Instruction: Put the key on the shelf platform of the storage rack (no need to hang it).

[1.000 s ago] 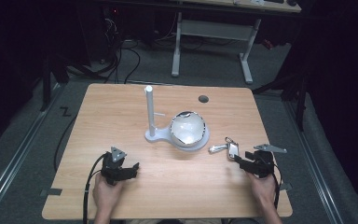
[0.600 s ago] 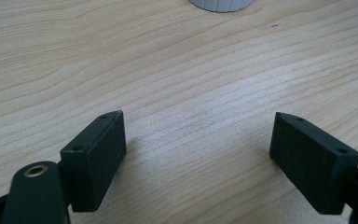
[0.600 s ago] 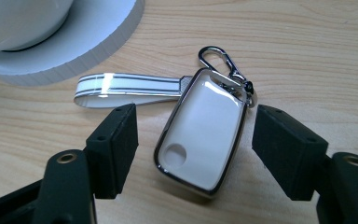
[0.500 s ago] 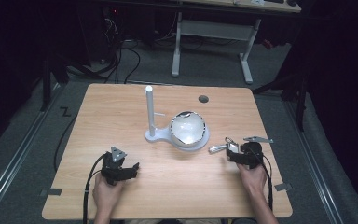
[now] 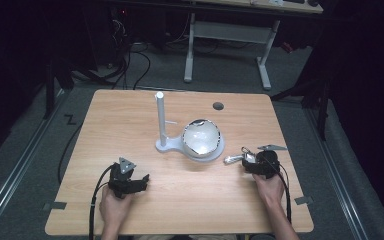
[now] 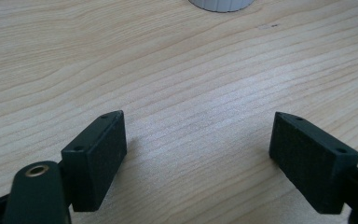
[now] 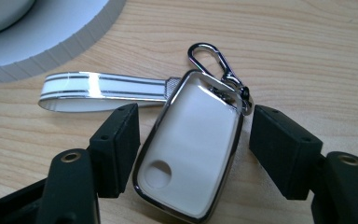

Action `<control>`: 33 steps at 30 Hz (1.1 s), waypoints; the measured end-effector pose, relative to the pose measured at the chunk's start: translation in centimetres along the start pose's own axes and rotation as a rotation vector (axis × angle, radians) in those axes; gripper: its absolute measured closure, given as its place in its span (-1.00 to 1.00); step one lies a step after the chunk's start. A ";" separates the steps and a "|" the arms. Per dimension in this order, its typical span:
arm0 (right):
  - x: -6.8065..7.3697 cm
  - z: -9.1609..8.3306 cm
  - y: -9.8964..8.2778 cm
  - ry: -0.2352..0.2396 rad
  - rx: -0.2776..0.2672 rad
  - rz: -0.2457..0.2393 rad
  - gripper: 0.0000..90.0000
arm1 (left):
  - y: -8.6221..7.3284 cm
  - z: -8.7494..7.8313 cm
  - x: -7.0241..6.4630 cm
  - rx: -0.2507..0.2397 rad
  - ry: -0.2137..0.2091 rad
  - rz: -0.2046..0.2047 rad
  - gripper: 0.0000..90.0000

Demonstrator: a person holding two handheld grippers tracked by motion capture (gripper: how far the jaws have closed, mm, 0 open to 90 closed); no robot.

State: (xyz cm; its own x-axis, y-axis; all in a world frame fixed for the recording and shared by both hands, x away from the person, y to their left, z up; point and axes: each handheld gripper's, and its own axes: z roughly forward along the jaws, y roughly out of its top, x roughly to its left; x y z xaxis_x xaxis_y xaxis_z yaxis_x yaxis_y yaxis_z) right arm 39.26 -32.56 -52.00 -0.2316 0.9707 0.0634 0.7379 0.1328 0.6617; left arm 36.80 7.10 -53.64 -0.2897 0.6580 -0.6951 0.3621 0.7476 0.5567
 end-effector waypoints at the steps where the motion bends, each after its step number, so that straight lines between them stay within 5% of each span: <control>1: 0.0 0.0 -0.1 -0.002 0.002 -0.003 -0.21 | 0.0 0.0 0.0 0.000 0.000 -0.001 -0.58; 7: 0.4 0.2 -0.2 -0.046 -0.009 -0.074 0.03 | 0.0 0.2 0.0 -0.002 -0.002 0.006 -0.58; 19: -0.2 -0.1 -0.3 -0.028 -0.005 -0.077 0.14 | 0.2 0.5 -0.1 -0.024 0.015 -0.006 -0.55; 23: -1.0 -0.7 -0.7 0.008 -0.063 -0.021 0.15 | 0.2 0.5 -0.1 -0.022 0.013 -0.004 -0.55; 33: -1.1 -3.2 -0.3 0.033 -0.127 -0.057 0.16 | 0.2 0.3 -0.1 -0.017 0.012 -0.011 -0.55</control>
State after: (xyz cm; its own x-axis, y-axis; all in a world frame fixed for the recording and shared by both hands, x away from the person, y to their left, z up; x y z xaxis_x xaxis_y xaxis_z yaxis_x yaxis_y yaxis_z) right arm 37.28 -34.30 -49.90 -0.2929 0.9550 0.0461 0.6371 0.1590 0.7542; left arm 37.20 7.12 -53.64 -0.3038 0.6510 -0.6957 0.3436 0.7559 0.5573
